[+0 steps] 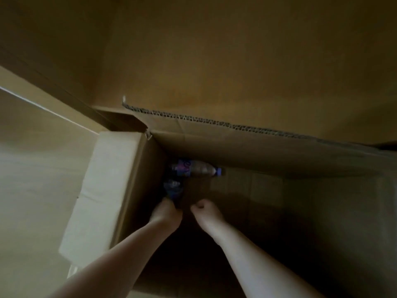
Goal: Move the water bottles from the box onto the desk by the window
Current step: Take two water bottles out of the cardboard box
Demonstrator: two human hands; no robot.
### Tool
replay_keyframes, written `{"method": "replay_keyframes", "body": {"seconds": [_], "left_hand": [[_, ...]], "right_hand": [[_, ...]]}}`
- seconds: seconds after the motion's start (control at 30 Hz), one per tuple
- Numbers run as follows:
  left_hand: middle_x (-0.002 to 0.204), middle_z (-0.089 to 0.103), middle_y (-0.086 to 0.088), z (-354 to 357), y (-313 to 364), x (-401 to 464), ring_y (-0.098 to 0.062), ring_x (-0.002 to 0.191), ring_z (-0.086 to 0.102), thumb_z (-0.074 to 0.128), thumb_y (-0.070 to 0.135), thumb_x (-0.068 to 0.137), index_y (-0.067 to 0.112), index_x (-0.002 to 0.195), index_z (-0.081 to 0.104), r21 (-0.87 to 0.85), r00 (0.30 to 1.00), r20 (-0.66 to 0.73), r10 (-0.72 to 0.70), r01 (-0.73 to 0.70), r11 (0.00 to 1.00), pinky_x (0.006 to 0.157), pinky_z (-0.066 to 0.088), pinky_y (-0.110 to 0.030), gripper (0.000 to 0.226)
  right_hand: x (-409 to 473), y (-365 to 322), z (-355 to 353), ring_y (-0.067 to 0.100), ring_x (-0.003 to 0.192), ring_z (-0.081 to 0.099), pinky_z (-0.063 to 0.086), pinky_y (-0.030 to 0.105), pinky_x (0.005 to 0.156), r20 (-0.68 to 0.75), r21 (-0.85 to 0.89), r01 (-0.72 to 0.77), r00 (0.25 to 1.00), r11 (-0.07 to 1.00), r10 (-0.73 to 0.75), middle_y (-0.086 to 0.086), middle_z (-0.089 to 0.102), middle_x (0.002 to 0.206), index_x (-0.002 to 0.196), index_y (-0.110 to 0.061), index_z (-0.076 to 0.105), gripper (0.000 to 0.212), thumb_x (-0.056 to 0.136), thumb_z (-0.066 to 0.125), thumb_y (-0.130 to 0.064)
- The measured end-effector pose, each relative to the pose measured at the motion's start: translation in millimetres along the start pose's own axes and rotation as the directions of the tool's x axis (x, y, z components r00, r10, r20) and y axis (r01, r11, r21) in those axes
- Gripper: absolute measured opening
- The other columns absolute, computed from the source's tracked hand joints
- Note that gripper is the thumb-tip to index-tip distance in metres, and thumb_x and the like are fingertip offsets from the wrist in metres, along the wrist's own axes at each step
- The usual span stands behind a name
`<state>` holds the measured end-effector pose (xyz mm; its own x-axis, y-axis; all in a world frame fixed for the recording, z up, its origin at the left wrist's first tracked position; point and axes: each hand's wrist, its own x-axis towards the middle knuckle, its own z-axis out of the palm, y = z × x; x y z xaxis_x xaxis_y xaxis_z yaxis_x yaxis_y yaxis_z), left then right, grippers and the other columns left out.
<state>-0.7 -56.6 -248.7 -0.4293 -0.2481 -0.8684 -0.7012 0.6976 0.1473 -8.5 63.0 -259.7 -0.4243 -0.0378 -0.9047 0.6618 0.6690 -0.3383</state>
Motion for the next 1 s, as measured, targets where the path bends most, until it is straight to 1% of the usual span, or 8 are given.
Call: {"method": "replay_keyframes", "body": {"seconds": [0.13, 0.3, 0.47, 0.57, 0.67, 0.8, 0.9, 1.0], "left_hand": [[0.132, 0.053, -0.021, 36, -15, 51, -0.031, 0.122, 0.052, 0.047, 0.018, 0.097, -0.002, 0.129, 0.05, -0.039, 0.998, -0.01, -0.066, 0.066, 0.997, 0.098, 0.041, -0.032, 0.037], [0.144, 0.041, -0.022, 69, -33, 109, -0.035, 0.132, 0.041, 0.048, 0.018, 0.098, -0.002, 0.139, 0.041, -0.092, 0.988, 0.008, -0.153, 0.153, 0.984, 0.11, 0.033, -0.039, 0.046], [0.148, 0.035, -0.019, 88, -30, 125, -0.033, 0.136, 0.036, 0.058, 0.041, 0.091, 0.002, 0.142, 0.036, 0.04, 0.969, -0.099, -0.225, 0.23, 0.972, 0.112, 0.03, -0.038, 0.068], [0.15, 0.021, -0.028, 95, -23, 118, -0.04, 0.14, 0.023, 0.047, 0.019, 0.098, -0.007, 0.145, 0.021, -0.029, 0.938, -0.204, -0.28, 0.281, 0.959, 0.115, 0.019, -0.042, 0.06], [0.146, 0.03, -0.029, 105, -22, 120, -0.04, 0.136, 0.032, 0.043, 0.008, 0.098, -0.009, 0.143, 0.023, -0.071, 0.942, -0.273, -0.196, 0.184, 0.98, 0.113, 0.025, -0.042, 0.052], [0.143, 0.04, -0.018, 107, -13, 117, -0.031, 0.132, 0.041, 0.042, 0.012, 0.097, 0.004, 0.141, 0.032, 0.144, 0.979, -0.206, -0.011, 0.042, 0.989, 0.109, 0.032, -0.037, 0.046], [0.146, 0.037, -0.01, 107, -17, 116, -0.028, 0.135, 0.035, 0.045, 0.016, 0.094, 0.014, 0.139, 0.038, 0.337, 0.97, -0.186, 0.155, -0.085, 0.938, 0.112, 0.03, -0.036, 0.045], [0.144, 0.032, -0.001, 104, -24, 100, -0.026, 0.133, 0.031, 0.045, 0.026, 0.093, 0.026, 0.14, 0.033, 0.509, 0.937, -0.15, 0.317, -0.201, 0.837, 0.105, 0.035, -0.041, 0.049]], "right_hand": [[51, 21, 25, 0.027, 0.123, 0.054, 0.041, 0.026, 0.096, 0.014, 0.065, 0.017, 1.0, 0.998, -0.018, 0.012, 0.058, 0.132, 0.13, -0.008, 0.056, 0.036, 0.097, 0.055, -0.024], [94, 46, 37, 0.016, 0.105, 0.053, 0.04, 0.024, 0.086, 0.027, 0.124, -0.011, 1.0, 0.992, 0.008, 0.013, 0.058, 0.133, 0.133, -0.009, 0.053, 0.041, 0.093, 0.061, -0.019], [119, 64, 34, 0.014, 0.096, 0.049, 0.038, 0.02, 0.078, 0.017, 0.176, -0.027, 1.0, 0.984, 0.024, 0.012, 0.061, 0.122, 0.13, -0.008, 0.053, 0.04, 0.093, 0.062, -0.018], [127, 71, 36, 0.014, 0.095, 0.051, 0.037, 0.018, 0.077, 0.039, 0.247, -0.042, 0.999, 0.968, 0.033, 0.01, 0.06, 0.121, 0.123, -0.012, 0.054, 0.032, 0.092, 0.063, -0.015], [131, 72, 39, 0.014, 0.088, 0.059, 0.044, 0.02, 0.071, 0.028, 0.346, -0.004, 1.0, 0.938, -0.006, 0.008, 0.063, 0.109, 0.1, -0.018, 0.064, 0.009, 0.092, 0.063, -0.013], [135, 71, 42, 0.026, 0.111, 0.064, 0.051, 0.035, 0.096, 0.016, 0.565, -0.054, 0.998, 0.823, 0.054, 0.009, 0.067, 0.12, 0.125, -0.014, 0.062, 0.051, 0.081, 0.075, -0.035], [136, 74, 36, 0.027, 0.132, 0.045, 0.039, 0.042, 0.11, -0.208, 0.314, 0.057, 0.978, 0.948, 0.01, 0.006, 0.046, 0.141, 0.141, -0.017, 0.04, 0.088, 0.068, 0.084, -0.038], [124, 74, 18, 0.025, 0.135, 0.03, 0.031, 0.041, 0.112, -0.107, -0.342, 0.175, 0.969, 0.923, -0.224, 0.001, 0.029, 0.146, 0.145, -0.026, 0.032, 0.084, 0.075, 0.078, -0.039]]}}
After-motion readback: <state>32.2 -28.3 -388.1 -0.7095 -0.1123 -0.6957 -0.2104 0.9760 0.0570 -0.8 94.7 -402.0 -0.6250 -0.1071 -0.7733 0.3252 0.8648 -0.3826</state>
